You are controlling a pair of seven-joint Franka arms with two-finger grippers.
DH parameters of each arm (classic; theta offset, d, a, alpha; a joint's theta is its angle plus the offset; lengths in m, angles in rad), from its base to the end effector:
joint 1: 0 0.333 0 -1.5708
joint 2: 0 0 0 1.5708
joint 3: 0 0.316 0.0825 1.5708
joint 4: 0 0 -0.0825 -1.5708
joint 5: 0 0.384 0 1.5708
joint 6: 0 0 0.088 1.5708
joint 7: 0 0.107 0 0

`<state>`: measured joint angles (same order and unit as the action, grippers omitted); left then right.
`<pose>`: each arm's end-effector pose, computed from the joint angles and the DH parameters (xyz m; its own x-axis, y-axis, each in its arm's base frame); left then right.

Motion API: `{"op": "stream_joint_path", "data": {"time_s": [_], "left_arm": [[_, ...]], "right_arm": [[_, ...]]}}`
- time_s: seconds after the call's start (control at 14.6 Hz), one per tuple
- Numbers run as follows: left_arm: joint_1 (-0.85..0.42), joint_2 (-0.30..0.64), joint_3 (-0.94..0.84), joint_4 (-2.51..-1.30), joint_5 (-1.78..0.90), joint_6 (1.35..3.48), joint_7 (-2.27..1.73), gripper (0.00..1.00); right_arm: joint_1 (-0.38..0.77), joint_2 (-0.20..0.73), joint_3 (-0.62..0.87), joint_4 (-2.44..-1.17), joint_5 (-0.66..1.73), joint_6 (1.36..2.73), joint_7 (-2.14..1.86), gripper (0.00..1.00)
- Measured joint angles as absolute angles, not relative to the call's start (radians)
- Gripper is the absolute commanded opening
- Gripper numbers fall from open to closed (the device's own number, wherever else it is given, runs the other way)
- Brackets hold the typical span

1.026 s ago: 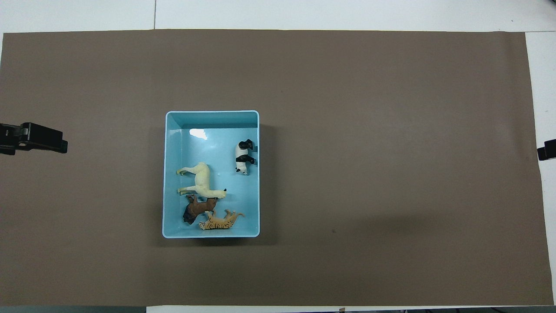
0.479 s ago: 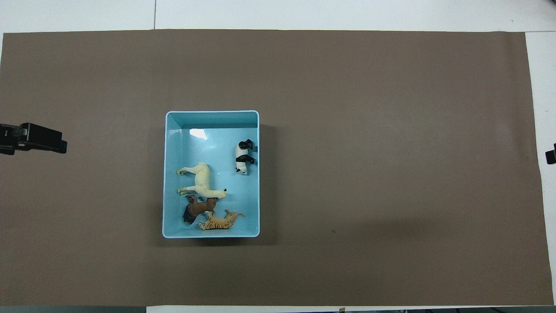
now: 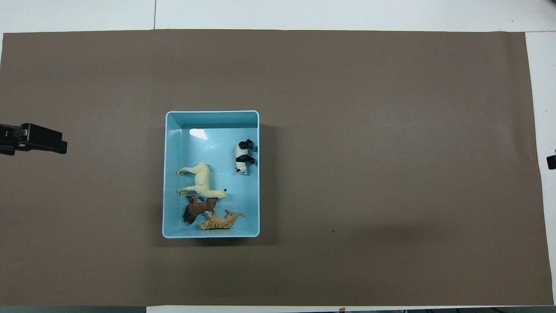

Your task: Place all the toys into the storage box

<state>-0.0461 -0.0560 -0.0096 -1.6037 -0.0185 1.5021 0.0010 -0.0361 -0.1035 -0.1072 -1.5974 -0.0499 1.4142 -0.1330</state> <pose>0.5288 -0.0317 0.6336 0.9973 -0.0578 -0.0456 -0.0571 -0.9982 0.0180 0.4988 -0.0813 0.6537 0.9963 -0.0162 -0.0845 -0.0139 -0.9995 0.0277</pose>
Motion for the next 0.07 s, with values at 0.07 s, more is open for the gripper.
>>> {"op": "stream_joint_path", "data": {"time_s": [0.07], "left_arm": [[-0.046,-0.056,-0.010,-1.604,-0.019,1.502,0.001,1.00]], "right_arm": [[-0.036,-0.104,-0.107,-1.598,-0.050,1.414,-0.133,1.00]]}}
